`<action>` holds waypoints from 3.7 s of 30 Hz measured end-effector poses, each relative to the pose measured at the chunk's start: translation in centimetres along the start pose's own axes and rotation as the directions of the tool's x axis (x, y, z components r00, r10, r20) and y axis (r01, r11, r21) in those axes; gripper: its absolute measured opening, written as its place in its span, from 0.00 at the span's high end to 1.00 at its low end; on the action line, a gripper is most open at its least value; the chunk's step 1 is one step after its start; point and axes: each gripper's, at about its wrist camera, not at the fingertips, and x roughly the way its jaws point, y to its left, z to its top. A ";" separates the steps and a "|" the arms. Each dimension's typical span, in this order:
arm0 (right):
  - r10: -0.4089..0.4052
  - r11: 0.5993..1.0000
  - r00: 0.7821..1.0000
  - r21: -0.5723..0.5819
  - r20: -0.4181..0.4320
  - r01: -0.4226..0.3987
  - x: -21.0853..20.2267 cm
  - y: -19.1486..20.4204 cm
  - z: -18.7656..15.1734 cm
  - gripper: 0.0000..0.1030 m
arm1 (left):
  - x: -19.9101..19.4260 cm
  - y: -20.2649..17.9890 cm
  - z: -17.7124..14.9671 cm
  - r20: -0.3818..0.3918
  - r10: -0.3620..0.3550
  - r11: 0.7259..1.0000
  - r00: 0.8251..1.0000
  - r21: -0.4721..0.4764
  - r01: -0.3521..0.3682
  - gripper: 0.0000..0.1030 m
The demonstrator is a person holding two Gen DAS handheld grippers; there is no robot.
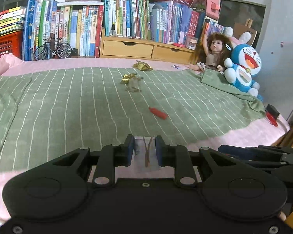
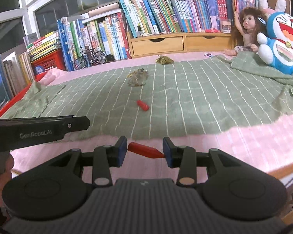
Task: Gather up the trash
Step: 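Carry both held items down past the bed edge to the bin, then open both tools over the bin to drop the items, then raise both open tools back over the blanket, then grasp the clear plastic wrapper with the left tool while the right tool grasps the other red piece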
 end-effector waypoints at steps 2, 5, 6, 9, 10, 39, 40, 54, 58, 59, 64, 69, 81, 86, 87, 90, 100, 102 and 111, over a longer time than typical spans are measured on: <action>0.010 1.000 1.000 0.001 -0.011 -0.010 -0.8 0.3 -0.8 0.57 | -1.2 -0.1 -1.1 -0.001 0.005 1.000 1.000 -0.004 -0.005 0.78; 0.027 1.000 0.999 0.005 -0.034 -0.027 -1.8 0.6 -2.2 0.57 | -2.8 0.0 -2.9 -0.005 0.013 1.000 1.000 -0.003 -0.013 0.78; 0.034 0.999 0.998 0.007 -0.044 -0.033 -2.1 0.8 -2.7 0.57 | -3.3 0.0 -3.5 -0.012 0.013 1.000 1.000 -0.003 -0.013 0.78; 0.046 0.999 0.996 0.011 -0.076 -0.045 -2.7 1.2 -4.1 0.57 | -4.5 -0.1 -5.5 -0.027 0.016 1.000 1.000 0.010 -0.015 0.78; 0.049 0.999 0.995 0.014 -0.087 -0.048 -2.8 1.2 -4.6 0.57 | -4.8 -0.2 -6.2 -0.035 0.018 1.000 0.999 0.017 -0.017 0.78; 0.116 0.987 0.948 0.143 -0.296 -0.076 -0.2 0.9 -10.7 0.31 | -1.5 3.6 -15.7 -0.385 0.042 0.996 0.922 -0.056 -0.069 0.44; 0.116 0.987 0.948 0.144 -0.297 -0.075 -0.1 1.0 -10.6 0.31 | -1.3 3.5 -15.5 -0.387 0.043 0.996 0.921 -0.056 -0.070 0.44; 0.091 0.996 0.980 -0.001 -0.178 -0.093 -4.1 2.1 -7.6 0.28 | -5.5 2.1 -11.5 -0.278 -0.050 0.998 0.959 0.012 0.056 0.23; 0.080 0.996 0.992 -0.027 -0.093 -0.083 -5.1 1.8 -5.0 0.28 | -6.3 1.9 -8.4 -0.197 -0.069 0.995 0.978 0.055 0.081 0.22; 0.074 0.997 0.995 -0.027 -0.073 -0.076 -5.0 1.5 -4.3 0.28 | -6.2 2.1 -7.5 -0.178 -0.069 0.995 0.982 0.058 0.081 0.22; 0.031 0.999 0.999 -0.019 -0.022 -0.031 -3.3 0.3 -1.4 0.28 | -4.6 3.2 -2.5 -0.109 -0.055 0.998 0.993 0.028 0.059 0.22; 0.016 0.999 1.000 -0.032 0.001 -0.016 -1.1 -0.4 1.3 0.28 | -1.1 3.9 2.8 -0.061 -0.021 0.999 0.998 0.024 0.023 0.22; 0.001 0.991 1.000 -0.130 -0.011 -0.002 6.7 -0.6 5.2 0.57 | 14.3 2.9 11.6 -0.108 -0.035 0.999 0.994 -0.009 0.034 0.32; 0.023 0.986 1.000 -0.162 -0.021 -0.026 9.4 -0.6 5.8 0.57 | 20.2 2.4 12.2 -0.151 0.005 1.000 0.989 0.010 -0.004 0.46; 0.025 0.986 0.999 -0.165 -0.025 -0.029 9.9 -0.6 5.9 0.56 | 21.2 2.4 12.2 -0.164 0.013 1.000 0.986 0.010 -0.012 0.53; 0.038 0.983 0.998 -0.178 -0.045 -0.045 11.2 -0.6 6.1 0.56 | 23.4 2.5 12.2 -0.181 0.020 1.000 0.983 0.012 -0.018 0.55; 0.035 0.966 0.997 -0.253 -0.068 -0.051 14.0 0.6 6.1 0.60 | 25.7 1.6 12.4 -0.172 0.011 0.998 0.985 0.060 -0.001 0.76; 0.028 0.962 0.998 -0.270 -0.060 -0.043 14.0 0.8 6.1 0.65 | 25.4 1.6 12.3 -0.164 0.008 0.998 0.986 0.055 0.001 0.80; 0.034 0.976 0.999 -0.216 -0.042 -0.043 12.6 0.0 6.0 0.86 | 22.7 2.1 12.1 -0.113 0.014 0.999 0.993 0.039 -0.010 0.81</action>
